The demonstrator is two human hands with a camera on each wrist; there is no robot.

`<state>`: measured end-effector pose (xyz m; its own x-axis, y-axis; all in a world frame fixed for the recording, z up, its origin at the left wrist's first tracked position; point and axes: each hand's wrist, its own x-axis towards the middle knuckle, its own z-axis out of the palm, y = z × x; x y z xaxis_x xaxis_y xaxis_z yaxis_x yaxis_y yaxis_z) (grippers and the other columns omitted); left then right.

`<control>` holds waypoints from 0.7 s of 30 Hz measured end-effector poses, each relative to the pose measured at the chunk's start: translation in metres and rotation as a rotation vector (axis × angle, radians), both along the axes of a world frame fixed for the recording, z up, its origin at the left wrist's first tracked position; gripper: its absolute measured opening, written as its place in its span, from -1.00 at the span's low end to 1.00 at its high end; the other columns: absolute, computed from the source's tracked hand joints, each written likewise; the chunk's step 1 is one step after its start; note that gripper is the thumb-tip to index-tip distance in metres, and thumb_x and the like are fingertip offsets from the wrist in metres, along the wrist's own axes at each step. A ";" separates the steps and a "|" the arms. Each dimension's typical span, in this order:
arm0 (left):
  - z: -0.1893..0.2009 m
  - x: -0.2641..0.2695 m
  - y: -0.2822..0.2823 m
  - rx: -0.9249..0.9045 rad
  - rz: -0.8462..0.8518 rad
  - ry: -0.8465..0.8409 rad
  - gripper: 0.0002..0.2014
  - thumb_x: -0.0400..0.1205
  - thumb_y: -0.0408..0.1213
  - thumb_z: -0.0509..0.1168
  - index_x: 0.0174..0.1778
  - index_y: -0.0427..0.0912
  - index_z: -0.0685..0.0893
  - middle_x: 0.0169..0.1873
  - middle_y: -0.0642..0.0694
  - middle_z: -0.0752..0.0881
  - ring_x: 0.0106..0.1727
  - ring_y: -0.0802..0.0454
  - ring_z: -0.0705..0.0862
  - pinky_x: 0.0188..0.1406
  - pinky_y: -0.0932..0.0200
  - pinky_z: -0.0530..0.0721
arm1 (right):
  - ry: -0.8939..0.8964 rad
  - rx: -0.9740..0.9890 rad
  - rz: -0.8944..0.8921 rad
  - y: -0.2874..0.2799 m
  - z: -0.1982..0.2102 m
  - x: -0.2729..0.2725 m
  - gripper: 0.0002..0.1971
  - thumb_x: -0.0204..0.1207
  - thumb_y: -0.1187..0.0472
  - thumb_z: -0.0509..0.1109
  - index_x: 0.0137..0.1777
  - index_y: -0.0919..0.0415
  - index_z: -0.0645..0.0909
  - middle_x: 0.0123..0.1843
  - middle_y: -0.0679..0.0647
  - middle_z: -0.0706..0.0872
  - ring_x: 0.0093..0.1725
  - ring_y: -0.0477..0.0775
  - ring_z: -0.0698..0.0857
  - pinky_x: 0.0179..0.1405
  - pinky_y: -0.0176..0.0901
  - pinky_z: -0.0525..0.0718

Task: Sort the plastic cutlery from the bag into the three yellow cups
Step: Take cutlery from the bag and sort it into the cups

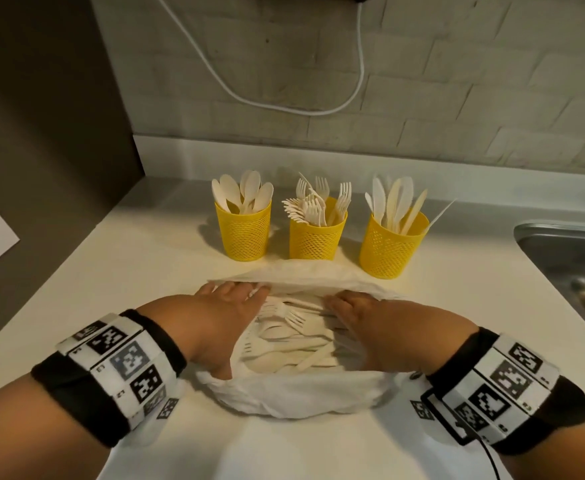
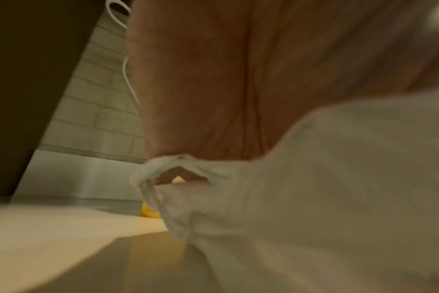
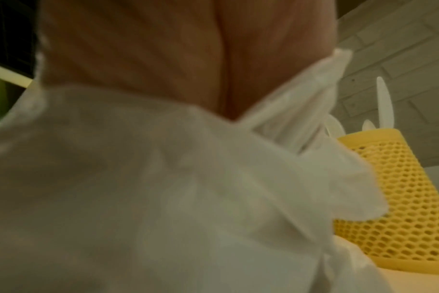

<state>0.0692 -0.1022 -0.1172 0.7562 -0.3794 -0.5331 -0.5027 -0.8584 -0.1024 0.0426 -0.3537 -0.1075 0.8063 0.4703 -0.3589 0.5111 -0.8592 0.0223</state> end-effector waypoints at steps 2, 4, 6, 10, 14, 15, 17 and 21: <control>0.004 -0.001 0.000 -0.074 -0.002 0.000 0.33 0.35 0.05 0.58 0.69 0.01 -0.39 0.72 -0.07 -0.23 0.73 -0.13 -0.18 0.70 -0.14 -0.11 | -0.027 0.041 -0.009 0.008 0.005 0.003 -0.16 0.46 -0.26 0.44 0.64 0.02 0.19 0.57 0.02 0.40 0.42 0.13 0.54 0.37 0.05 0.59; 0.010 0.002 -0.003 -0.270 -0.001 -0.031 0.25 0.27 0.13 0.61 0.71 0.15 -0.14 0.70 0.03 -0.07 0.71 -0.07 -0.06 0.68 -0.03 -0.02 | -0.047 0.092 -0.033 0.018 0.007 0.006 -0.16 0.39 -0.25 0.50 0.60 0.05 0.28 0.48 0.01 0.46 0.41 0.10 0.51 0.36 -0.06 0.53; 0.016 0.008 -0.009 -0.513 0.016 -0.071 0.08 0.23 0.12 0.65 0.62 0.27 0.18 0.62 0.12 0.08 0.64 0.01 0.07 0.61 0.07 0.09 | -0.022 0.097 -0.050 0.031 0.006 0.006 -0.12 0.33 -0.24 0.56 0.58 0.09 0.31 0.40 0.03 0.47 0.35 0.11 0.51 0.20 -0.11 0.50; 0.010 0.020 -0.014 -0.538 0.039 0.020 0.18 0.22 0.00 0.69 0.69 0.16 0.12 0.64 0.10 0.06 0.65 0.05 0.06 0.63 0.17 0.11 | 0.031 0.017 -0.083 0.042 0.006 0.010 -0.13 0.27 -0.26 0.60 0.52 0.10 0.39 0.29 0.07 0.50 0.24 0.13 0.55 0.04 -0.07 0.53; 0.004 0.028 -0.006 -0.551 0.146 0.122 0.31 0.19 -0.10 0.72 0.72 0.03 -0.05 0.68 0.10 0.00 0.65 0.08 0.10 0.64 0.16 0.16 | 0.061 0.001 -0.147 0.038 0.009 0.014 -0.30 0.31 -0.22 0.56 0.36 0.09 0.44 0.27 0.05 0.51 0.15 0.10 0.56 0.14 0.07 0.64; 0.005 0.029 -0.005 -0.558 0.161 0.131 0.33 0.18 -0.11 0.73 0.72 0.03 -0.07 0.68 0.13 -0.01 0.65 0.08 0.10 0.64 0.13 0.18 | 0.067 0.002 -0.157 0.037 0.008 0.014 -0.32 0.32 -0.22 0.55 0.34 0.10 0.44 0.26 0.05 0.50 0.11 0.09 0.54 0.14 0.09 0.64; 0.005 0.030 -0.004 -0.555 0.169 0.142 0.34 0.17 -0.09 0.73 0.72 0.06 -0.07 0.67 0.15 -0.01 0.65 0.07 0.11 0.65 0.08 0.21 | 0.073 0.014 -0.171 0.036 0.007 0.012 -0.35 0.35 -0.21 0.53 0.32 0.10 0.42 0.27 0.04 0.53 0.06 0.06 0.52 0.09 0.06 0.62; 0.003 0.033 -0.001 -0.633 0.219 0.206 0.35 0.08 0.06 0.72 0.68 0.21 -0.02 0.65 0.23 0.05 0.61 0.06 0.22 0.61 -0.06 0.34 | 0.081 0.053 -0.152 0.038 0.007 0.009 -0.39 0.40 -0.18 0.52 0.34 0.06 0.40 0.25 -0.03 0.63 0.00 0.02 0.56 -0.05 -0.06 0.55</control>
<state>0.1020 -0.1032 -0.1144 0.7581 -0.5146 -0.4006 -0.2668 -0.8053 0.5295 0.0519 -0.3155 -0.1005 0.8389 0.3657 -0.4032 0.3739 -0.9254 -0.0614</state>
